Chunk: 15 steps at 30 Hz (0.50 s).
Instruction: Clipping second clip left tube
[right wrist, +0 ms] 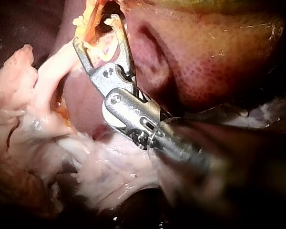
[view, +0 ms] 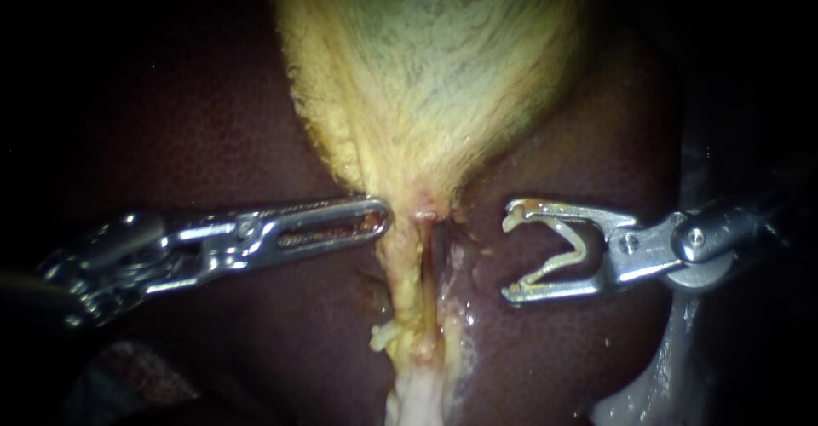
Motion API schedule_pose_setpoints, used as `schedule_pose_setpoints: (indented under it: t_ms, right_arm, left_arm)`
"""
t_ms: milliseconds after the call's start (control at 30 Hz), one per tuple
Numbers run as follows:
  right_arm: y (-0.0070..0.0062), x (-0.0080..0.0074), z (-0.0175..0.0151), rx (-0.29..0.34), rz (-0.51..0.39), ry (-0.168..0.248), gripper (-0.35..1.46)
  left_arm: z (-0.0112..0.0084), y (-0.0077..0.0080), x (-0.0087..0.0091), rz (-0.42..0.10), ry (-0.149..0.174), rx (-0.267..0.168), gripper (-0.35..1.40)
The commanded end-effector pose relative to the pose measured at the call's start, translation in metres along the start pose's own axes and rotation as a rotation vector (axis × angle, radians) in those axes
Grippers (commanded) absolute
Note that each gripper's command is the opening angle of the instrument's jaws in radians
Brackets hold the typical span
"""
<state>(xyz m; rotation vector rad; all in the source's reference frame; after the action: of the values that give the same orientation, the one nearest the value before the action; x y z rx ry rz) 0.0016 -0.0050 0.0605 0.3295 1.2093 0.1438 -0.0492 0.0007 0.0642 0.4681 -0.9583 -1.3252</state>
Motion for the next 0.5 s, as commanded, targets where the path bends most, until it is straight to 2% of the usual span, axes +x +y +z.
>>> schedule_pose_setpoints:
  t_ms: [33, 267, 500]
  right_arm:
    - [-0.0001, -0.0001, 0.0003, 0.002, -0.001, 0.001, 0.6]
    - [-0.0017, -0.0008, 0.0037, 0.028, -0.011, 0.007, 0.6]
    - [-0.0035, -0.0024, 0.0102, 0.052, 0.033, 0.01, 0.6]
  left_arm:
    - [-0.0002, 0.0, 0.0, 0.0, 0.0, 0.001, -0.33]
    - [-0.0022, 0.0007, -0.0004, 0.006, 0.008, 0.009, -0.33]
    - [-0.0046, 0.0018, -0.0008, 0.007, 0.0, -0.005, -0.33]
